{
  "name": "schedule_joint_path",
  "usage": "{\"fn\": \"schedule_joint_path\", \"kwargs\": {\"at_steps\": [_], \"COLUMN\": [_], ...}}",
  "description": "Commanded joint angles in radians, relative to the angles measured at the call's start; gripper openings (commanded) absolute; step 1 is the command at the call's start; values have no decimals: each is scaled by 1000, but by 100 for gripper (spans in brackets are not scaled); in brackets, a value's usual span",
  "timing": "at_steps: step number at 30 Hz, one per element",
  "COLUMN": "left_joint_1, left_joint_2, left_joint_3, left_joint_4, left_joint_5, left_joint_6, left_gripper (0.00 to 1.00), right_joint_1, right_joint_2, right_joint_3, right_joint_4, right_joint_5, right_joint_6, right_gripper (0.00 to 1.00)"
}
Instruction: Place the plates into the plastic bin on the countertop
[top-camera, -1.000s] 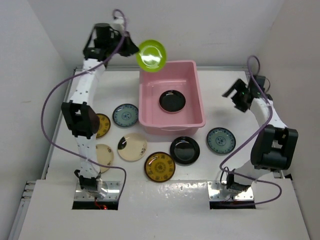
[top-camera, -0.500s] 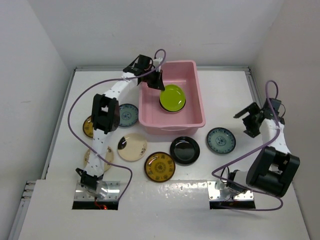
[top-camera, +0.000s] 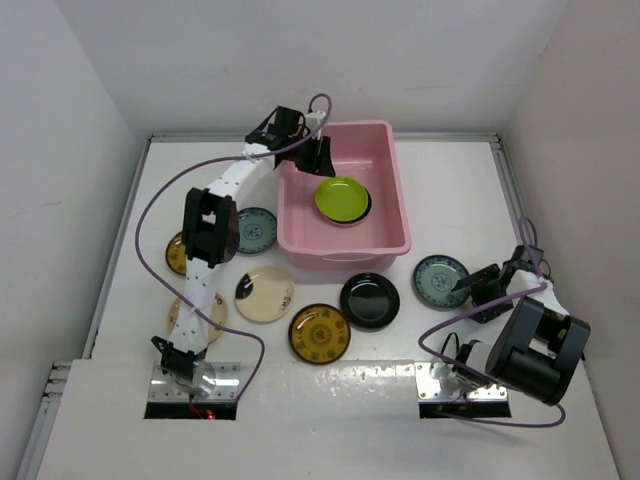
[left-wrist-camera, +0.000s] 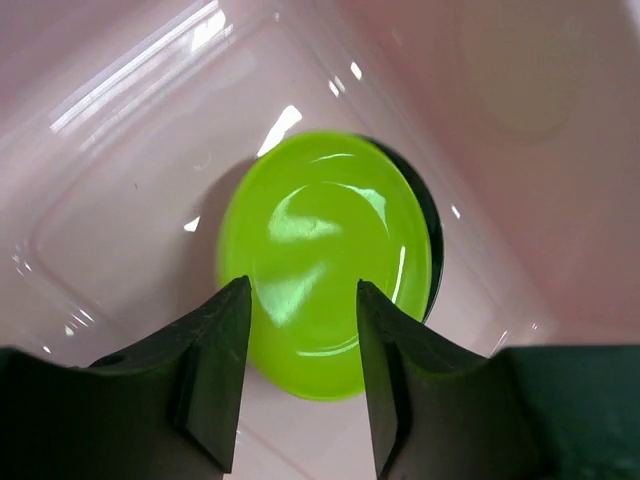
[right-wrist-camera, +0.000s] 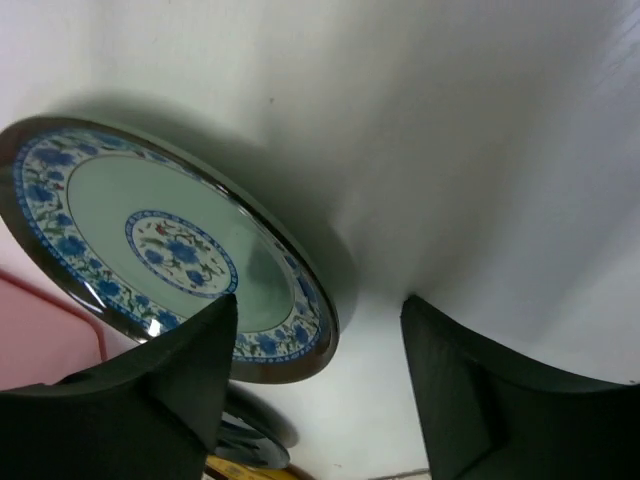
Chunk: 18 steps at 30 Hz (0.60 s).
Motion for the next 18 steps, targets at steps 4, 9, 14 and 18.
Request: {"fn": "schedule_joint_path", "kwargs": {"at_steps": [4, 9, 14, 18], "left_joint_1": [4, 14, 23, 46], "left_joint_2": [-33, -82, -102, -133], "left_joint_3": [121, 122, 122, 122], "left_joint_4": [53, 62, 62, 62], "left_joint_5": [9, -17, -26, -26], "left_joint_6": [-8, 25, 25, 25], "left_gripper": [53, 59, 59, 59], "right_joint_1": [-1, -5, -5, 8], "right_joint_2": [8, 9, 9, -23], "right_joint_3": [-102, -107, -21, 94], "right_joint_4": [172, 215, 202, 178], "right_joint_5": [-46, 32, 100, 164], "right_joint_6": [41, 49, 17, 23], "right_gripper": [54, 16, 0, 0]}}
